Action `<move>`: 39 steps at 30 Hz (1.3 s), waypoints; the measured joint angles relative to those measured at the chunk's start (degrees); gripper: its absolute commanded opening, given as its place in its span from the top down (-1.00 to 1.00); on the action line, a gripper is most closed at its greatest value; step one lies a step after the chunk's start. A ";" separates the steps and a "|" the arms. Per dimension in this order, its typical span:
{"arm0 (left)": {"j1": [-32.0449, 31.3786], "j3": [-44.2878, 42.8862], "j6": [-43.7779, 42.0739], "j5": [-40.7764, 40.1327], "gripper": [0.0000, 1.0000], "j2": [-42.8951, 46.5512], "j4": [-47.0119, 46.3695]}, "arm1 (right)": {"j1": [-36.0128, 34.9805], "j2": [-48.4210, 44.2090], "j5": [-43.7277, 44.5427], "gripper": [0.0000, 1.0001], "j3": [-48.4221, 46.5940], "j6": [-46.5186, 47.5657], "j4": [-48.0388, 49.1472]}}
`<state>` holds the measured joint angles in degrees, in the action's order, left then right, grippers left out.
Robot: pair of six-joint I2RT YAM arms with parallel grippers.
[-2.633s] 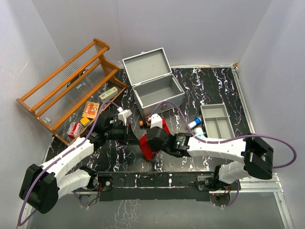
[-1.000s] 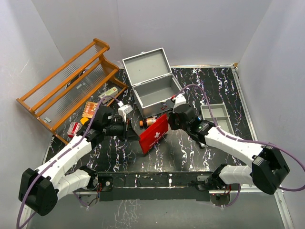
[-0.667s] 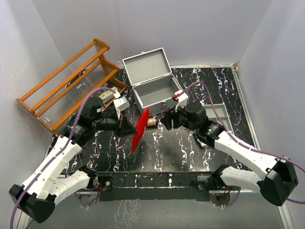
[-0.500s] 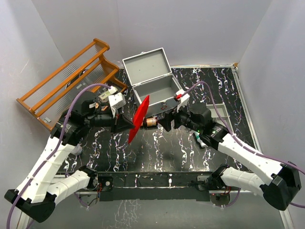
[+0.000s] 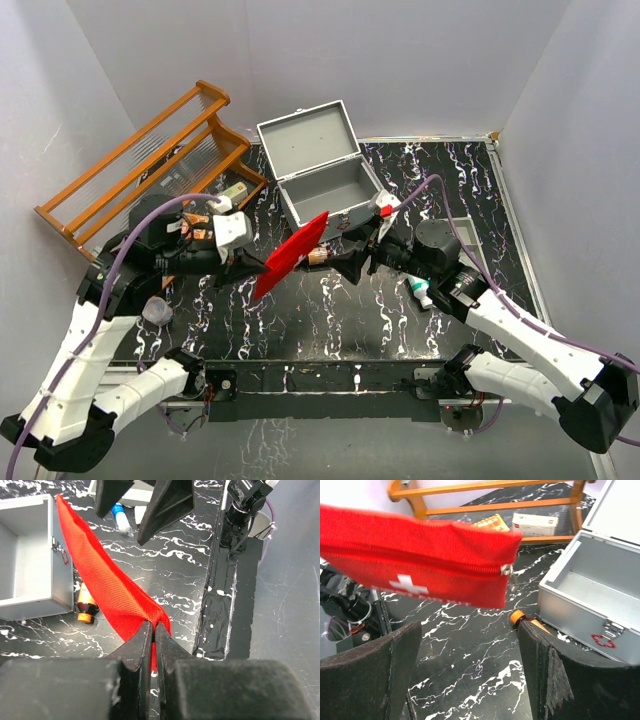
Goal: Organize the medicine kit
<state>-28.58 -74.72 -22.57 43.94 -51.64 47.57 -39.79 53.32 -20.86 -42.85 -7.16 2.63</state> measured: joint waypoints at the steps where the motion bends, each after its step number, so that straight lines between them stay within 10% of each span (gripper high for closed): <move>1: 0.00 -0.24 -0.74 0.02 1.00 0.68 0.22 | 0.00 -0.31 -1.05 -0.52 0.63 0.11 0.87; 26: 0.00 -5.22 -5.86 10.21 1.00 9.33 -1.33 | 0.00 -0.11 -19.47 -0.54 -0.28 0.85 12.17; 39: 0.00 -5.22 -5.27 12.22 1.00 10.58 -2.60 | 0.09 -0.85 -13.90 -0.53 -2.14 -0.50 15.78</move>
<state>-28.58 -79.94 -27.83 56.16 -41.06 44.97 -39.70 52.47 -34.76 -44.99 -7.66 18.41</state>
